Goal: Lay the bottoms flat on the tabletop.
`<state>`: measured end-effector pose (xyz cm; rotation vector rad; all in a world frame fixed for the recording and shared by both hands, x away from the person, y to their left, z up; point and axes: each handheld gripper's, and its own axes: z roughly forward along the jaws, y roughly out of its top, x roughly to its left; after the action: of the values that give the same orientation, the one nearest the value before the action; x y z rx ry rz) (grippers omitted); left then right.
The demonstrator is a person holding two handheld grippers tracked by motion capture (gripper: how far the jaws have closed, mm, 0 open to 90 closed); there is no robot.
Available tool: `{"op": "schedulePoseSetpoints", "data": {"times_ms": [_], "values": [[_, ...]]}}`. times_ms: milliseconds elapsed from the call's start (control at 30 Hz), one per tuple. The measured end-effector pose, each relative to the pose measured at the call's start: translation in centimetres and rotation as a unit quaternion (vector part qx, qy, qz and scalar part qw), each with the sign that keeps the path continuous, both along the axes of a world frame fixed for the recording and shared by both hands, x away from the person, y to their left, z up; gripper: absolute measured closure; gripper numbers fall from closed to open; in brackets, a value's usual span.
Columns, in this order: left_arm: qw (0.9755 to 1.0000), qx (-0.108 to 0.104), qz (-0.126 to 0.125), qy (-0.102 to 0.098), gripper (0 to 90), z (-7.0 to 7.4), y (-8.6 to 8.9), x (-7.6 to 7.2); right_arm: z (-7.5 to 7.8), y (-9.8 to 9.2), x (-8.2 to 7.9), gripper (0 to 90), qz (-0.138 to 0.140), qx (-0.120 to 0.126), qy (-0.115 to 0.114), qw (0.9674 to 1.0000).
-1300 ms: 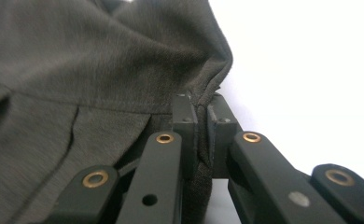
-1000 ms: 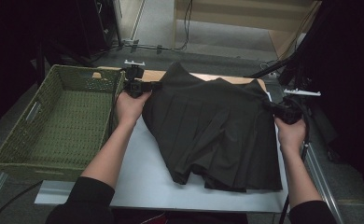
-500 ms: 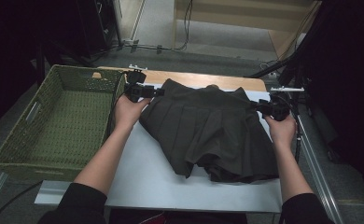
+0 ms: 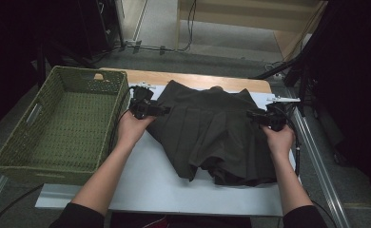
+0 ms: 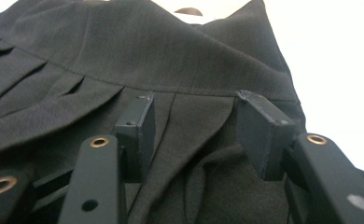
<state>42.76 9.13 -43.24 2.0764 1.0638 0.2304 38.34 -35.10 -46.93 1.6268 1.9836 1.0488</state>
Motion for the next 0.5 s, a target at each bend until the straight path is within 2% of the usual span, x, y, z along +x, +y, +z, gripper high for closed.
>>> {"op": "schedulePoseSetpoints", "data": {"times_ms": [133,200,333,400,433,500], "values": [[0.9998,-0.003,0.005,0.017,30.0,-0.9,0.5,-0.7,-0.2,0.3,-0.4,43.7,0.012,0.003,0.004,0.9999],[0.9998,-0.008,0.007,0.018,30.1,-1.2,0.7,-1.2,-0.2,0.5,-0.5,42.3,0.018,0.003,0.008,0.9998],[0.9997,0.001,0.012,0.023,25.8,-1.7,0.8,-1.8,0.0,1.0,-0.9,39.1,0.025,0.007,0.006,0.9996],[0.9997,0.003,0.014,0.021,25.8,-1.8,1.0,-2.1,0.2,1.2,-1.2,38.3,0.027,0.006,-0.003,0.9996],[0.9997,0.001,0.015,0.02,25.8,-1.9,1.1,-2.3,0.2,1.3,-1.3,37.6,0.028,0.007,-0.004,0.9996],[0.9995,0.01,0.02,0.022,25.8,-2.1,1.4,-2.5,0.2,1.4,-1.5,36.6,0.031,0.01,-0.001,0.9995]]}}
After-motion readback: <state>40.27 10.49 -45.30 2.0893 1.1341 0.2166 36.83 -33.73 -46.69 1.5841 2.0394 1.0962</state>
